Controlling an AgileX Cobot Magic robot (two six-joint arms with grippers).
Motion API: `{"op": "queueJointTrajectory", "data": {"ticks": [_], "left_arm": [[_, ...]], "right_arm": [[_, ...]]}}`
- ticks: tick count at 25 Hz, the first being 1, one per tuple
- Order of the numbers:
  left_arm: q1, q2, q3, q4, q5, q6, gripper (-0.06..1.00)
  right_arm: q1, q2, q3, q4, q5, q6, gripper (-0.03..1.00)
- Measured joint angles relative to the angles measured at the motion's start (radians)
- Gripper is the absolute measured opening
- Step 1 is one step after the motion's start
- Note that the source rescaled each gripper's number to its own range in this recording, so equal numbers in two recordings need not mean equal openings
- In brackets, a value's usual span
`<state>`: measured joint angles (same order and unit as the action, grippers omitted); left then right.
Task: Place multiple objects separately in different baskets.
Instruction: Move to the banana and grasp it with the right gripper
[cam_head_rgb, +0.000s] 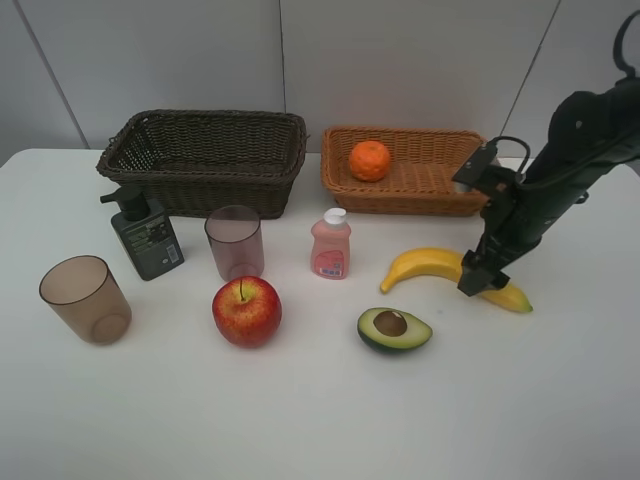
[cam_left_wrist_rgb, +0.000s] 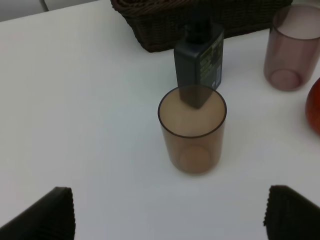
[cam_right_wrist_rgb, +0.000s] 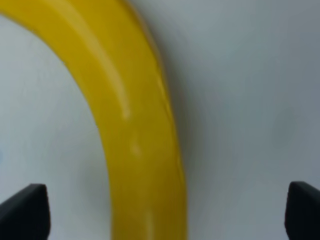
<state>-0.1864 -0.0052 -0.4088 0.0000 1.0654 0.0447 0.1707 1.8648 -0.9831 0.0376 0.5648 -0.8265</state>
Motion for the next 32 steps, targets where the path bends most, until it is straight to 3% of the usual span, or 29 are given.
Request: {"op": "queueJointTrajectory", "data": {"ticks": [18,22,28,32], "left_arm": [[0.0,0.0,0.0,0.0,0.0,0.0,1.0],[0.0,0.0,0.0,0.0,0.0,0.0,1.0],[0.0,0.0,0.0,0.0,0.0,0.0,1.0],[0.0,0.0,0.0,0.0,0.0,0.0,1.0]], "right_arm": [[0.0,0.055,0.0,0.001,-0.032,0.0,0.98],[0.0,0.055,0.0,0.001,-0.032,0.0,0.75],[0.0,0.055,0.0,0.001,-0.003,0.0,0.06],[0.0,0.055,0.0,0.001,-0.001,0.0,0.04]]}}
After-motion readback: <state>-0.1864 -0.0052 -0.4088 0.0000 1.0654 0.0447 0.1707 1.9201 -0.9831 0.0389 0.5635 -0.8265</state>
